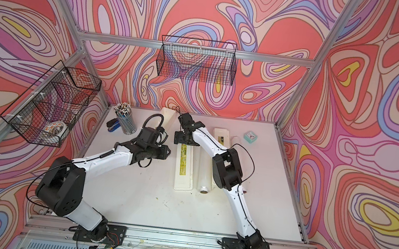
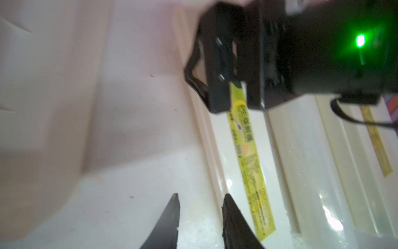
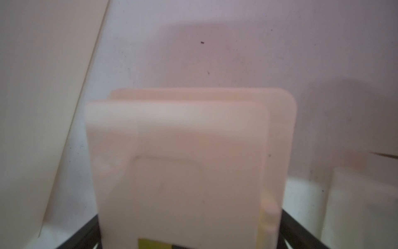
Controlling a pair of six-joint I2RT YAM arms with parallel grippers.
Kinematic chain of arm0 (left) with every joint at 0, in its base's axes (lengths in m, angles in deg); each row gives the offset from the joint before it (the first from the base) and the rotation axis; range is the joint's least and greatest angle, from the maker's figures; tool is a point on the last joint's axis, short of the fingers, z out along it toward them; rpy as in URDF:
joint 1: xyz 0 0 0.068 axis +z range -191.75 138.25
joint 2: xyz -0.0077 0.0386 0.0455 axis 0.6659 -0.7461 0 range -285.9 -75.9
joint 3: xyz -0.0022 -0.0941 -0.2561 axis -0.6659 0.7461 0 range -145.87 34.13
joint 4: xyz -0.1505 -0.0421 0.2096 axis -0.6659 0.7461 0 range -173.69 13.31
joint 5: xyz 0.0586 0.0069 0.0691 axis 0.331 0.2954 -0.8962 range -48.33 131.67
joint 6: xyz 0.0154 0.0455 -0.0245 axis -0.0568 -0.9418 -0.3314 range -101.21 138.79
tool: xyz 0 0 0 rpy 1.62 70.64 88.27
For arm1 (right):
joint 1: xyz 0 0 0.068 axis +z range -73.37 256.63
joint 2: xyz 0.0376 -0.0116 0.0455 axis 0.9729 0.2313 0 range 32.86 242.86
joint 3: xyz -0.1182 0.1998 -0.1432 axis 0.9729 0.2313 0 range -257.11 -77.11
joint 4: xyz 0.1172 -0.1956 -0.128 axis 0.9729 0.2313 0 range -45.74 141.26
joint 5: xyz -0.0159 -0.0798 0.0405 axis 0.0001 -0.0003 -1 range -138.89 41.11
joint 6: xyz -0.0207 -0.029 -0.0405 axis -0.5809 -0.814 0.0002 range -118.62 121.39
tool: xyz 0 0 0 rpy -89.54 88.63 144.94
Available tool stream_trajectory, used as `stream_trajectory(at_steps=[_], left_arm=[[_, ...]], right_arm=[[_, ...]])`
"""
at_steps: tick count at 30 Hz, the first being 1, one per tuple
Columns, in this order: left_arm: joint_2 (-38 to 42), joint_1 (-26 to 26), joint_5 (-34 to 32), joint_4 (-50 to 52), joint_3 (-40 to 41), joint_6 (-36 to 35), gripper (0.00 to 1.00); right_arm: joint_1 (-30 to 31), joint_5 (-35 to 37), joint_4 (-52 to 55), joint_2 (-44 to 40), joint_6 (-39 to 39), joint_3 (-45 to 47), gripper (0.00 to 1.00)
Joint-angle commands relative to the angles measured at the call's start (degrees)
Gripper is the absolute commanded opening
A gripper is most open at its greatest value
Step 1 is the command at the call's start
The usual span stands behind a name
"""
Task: Put plastic wrap rolls into dispensers
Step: Place the lid at the center of the board.
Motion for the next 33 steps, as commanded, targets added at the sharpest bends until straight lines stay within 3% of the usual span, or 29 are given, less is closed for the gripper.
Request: stream_trajectory(at_steps=[1, 6, 11, 20, 24, 26, 29, 33], left_arm=[[-5.2, -3.1, 4.4, -8.1, 0.9, 7.8, 0.35], [-12.2, -3.9, 2.7, -6.9, 0.8, 11.1, 0.35], [-13.8, -3.9, 0.3, -3.6, 3.5, 13.6, 0.35], [-20.5, -4.6, 0.6, 4.4, 1.0, 12.0, 0.36], [-22.4, -4.7, 0.9, 5.6, 1.4, 12.3, 0.36], [-20.9, -4.7, 0.7, 4.1, 2.2, 12.3, 0.36], [-14.0, -4.7, -0.8, -0.2, 3.8, 11.1, 0.39], [-6.3, -4.7, -3.0, 4.7, -3.7, 3.5, 0.46]], right_arm=[[0.1, -1.0, 0.7, 1.2, 3.6, -1.0, 0.98], [0.1, -1.6, 0.4, -0.1, 3.8, -0.9, 0.98], [-0.2, -2.2, 2.9, -0.6, 2.7, -4.4, 0.98], [-1.8, 0.0, 1.5, -2.3, 0.2, -8.3, 0.98], [-2.6, -1.4, 3.5, 1.1, -0.6, -12.9, 0.98], [-2.6, 0.3, 5.2, 1.5, -1.5, -14.5, 0.98], [-2.7, 4.8, 5.4, -1.9, -0.6, -10.0, 0.98], [-2.8, 8.5, 5.2, -7.6, 0.1, -1.7, 0.98]])
